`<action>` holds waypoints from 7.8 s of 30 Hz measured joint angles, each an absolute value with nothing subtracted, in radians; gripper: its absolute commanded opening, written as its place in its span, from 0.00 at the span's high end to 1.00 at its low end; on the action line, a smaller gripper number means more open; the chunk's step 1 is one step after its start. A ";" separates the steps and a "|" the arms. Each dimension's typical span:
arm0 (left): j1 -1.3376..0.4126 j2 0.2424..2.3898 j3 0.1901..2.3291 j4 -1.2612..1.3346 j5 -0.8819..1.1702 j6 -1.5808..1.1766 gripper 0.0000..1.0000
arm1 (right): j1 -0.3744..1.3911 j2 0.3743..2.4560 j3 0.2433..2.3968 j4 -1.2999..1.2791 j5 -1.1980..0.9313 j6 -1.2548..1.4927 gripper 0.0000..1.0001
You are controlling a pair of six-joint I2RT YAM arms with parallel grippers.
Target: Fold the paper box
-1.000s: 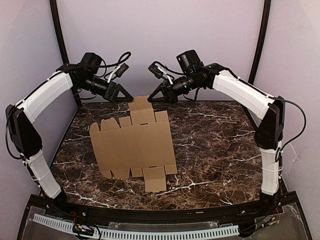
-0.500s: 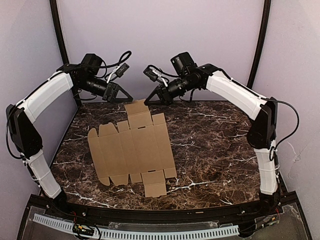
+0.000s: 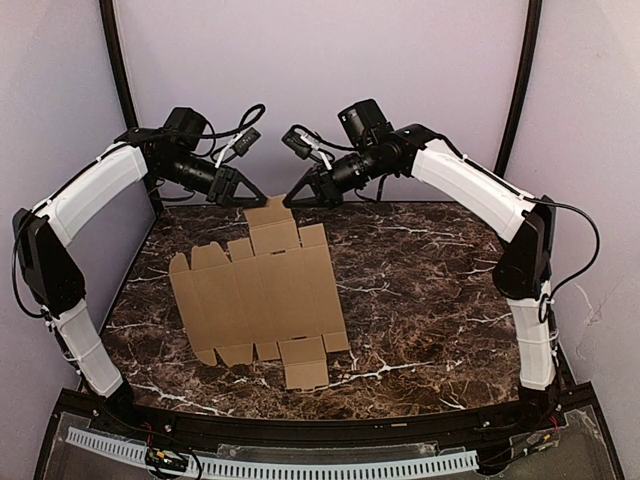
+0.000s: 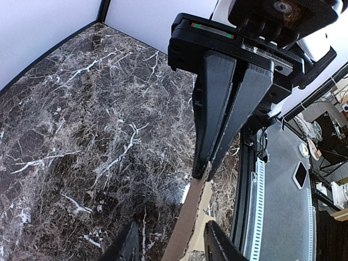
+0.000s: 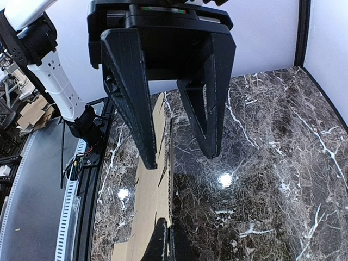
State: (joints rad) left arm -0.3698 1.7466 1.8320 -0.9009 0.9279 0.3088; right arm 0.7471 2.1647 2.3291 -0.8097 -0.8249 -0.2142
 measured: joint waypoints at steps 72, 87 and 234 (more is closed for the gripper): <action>-0.294 1.302 0.739 0.867 0.924 -0.872 0.99 | 0.483 1.731 1.570 -0.323 -0.960 -0.203 0.18; -0.294 1.273 0.617 1.069 0.873 -0.986 0.99 | 0.512 1.847 1.690 -0.496 -1.095 -0.288 0.46; -0.482 1.662 0.953 0.279 0.660 -0.873 0.99 | 0.862 1.882 1.541 -0.524 -0.099 -0.144 1.00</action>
State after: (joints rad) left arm -0.4824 1.6619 0.9531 0.2790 0.6598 -0.8730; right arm 0.8623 1.8816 1.5410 -0.5240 -0.0986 -0.1436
